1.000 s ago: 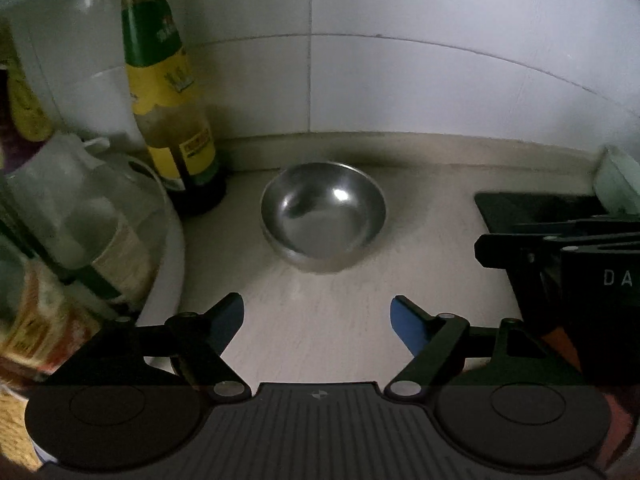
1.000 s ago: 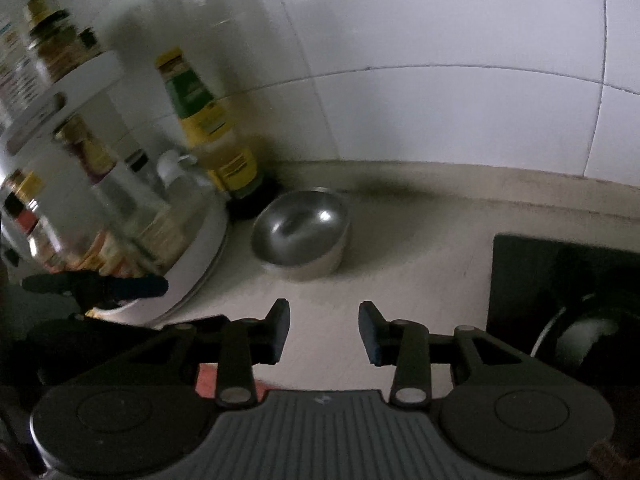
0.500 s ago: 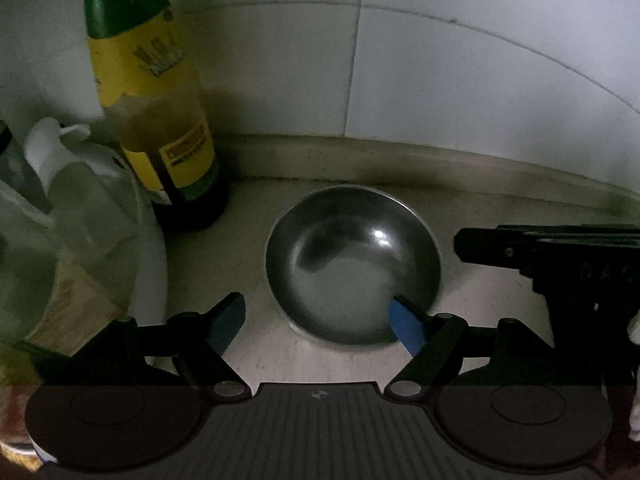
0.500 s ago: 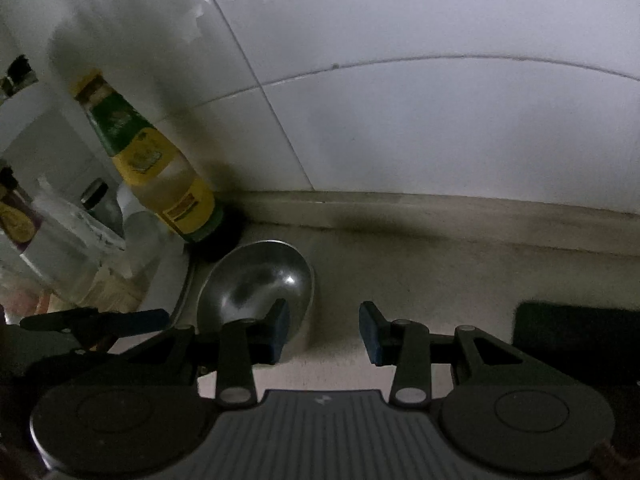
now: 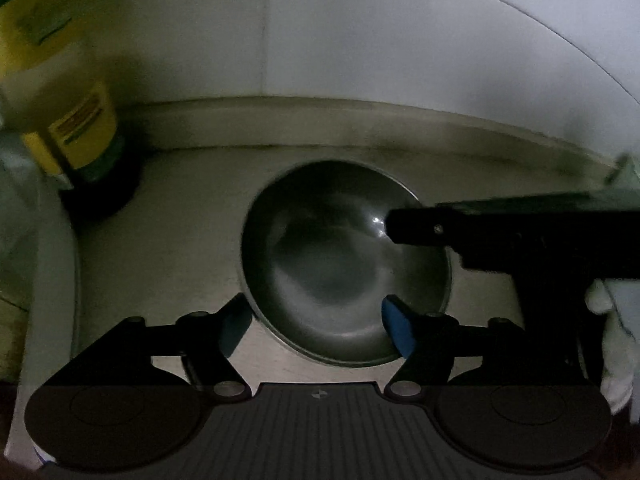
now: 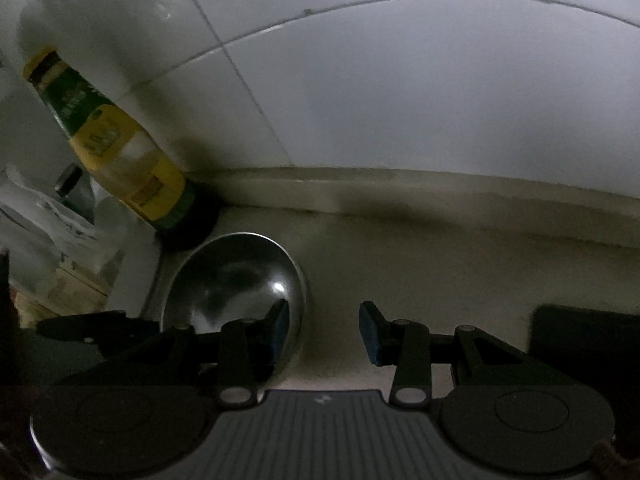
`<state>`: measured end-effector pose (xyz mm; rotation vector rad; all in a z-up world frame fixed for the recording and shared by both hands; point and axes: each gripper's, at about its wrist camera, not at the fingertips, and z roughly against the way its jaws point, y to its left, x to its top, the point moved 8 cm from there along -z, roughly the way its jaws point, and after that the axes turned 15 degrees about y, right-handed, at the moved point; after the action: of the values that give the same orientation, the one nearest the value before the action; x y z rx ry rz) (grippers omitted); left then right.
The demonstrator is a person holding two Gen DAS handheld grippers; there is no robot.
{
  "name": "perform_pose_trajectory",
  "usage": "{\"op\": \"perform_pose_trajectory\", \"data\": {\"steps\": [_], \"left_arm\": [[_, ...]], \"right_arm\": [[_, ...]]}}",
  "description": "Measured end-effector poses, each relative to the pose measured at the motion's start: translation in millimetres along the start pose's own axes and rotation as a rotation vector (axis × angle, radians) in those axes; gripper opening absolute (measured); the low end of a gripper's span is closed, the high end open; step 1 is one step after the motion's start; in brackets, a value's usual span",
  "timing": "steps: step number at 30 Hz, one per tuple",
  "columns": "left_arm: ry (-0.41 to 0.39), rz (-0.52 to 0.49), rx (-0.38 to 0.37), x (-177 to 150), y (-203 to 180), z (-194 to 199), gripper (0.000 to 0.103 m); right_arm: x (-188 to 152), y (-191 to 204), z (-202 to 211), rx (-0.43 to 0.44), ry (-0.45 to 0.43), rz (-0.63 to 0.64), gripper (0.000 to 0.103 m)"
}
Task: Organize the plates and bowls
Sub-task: 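Grasp the steel bowl rim with the left tool while the right tool grips it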
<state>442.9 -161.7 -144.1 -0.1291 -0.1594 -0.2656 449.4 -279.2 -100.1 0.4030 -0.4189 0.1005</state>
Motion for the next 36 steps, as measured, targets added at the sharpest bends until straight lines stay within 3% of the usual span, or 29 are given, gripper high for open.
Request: {"op": "perform_pose_trajectory", "data": {"steps": [11,17,24,26,36], "left_arm": [[-0.018,0.062,0.132,15.8,31.3,-5.3,0.080],[-0.035,0.021,0.168,18.8,25.9,-9.7,0.077],[-0.047,-0.033,0.158,20.3,12.2,-11.5,0.056],[-0.048,-0.054,0.143,19.6,7.0,-11.9,0.048],[-0.047,-0.081,0.146,19.8,2.9,-14.2,0.046]], "right_arm": [[-8.9,-13.9,11.7,-0.018,0.009,-0.016,0.036],[-15.9,-11.7,2.0,-0.012,0.037,0.001,0.036],[-20.9,-6.7,-3.0,0.027,0.053,0.018,0.021],[-22.0,-5.8,-2.5,0.031,0.051,0.019,0.021],[-26.0,-6.9,0.4,0.040,0.045,-0.002,0.018]]}}
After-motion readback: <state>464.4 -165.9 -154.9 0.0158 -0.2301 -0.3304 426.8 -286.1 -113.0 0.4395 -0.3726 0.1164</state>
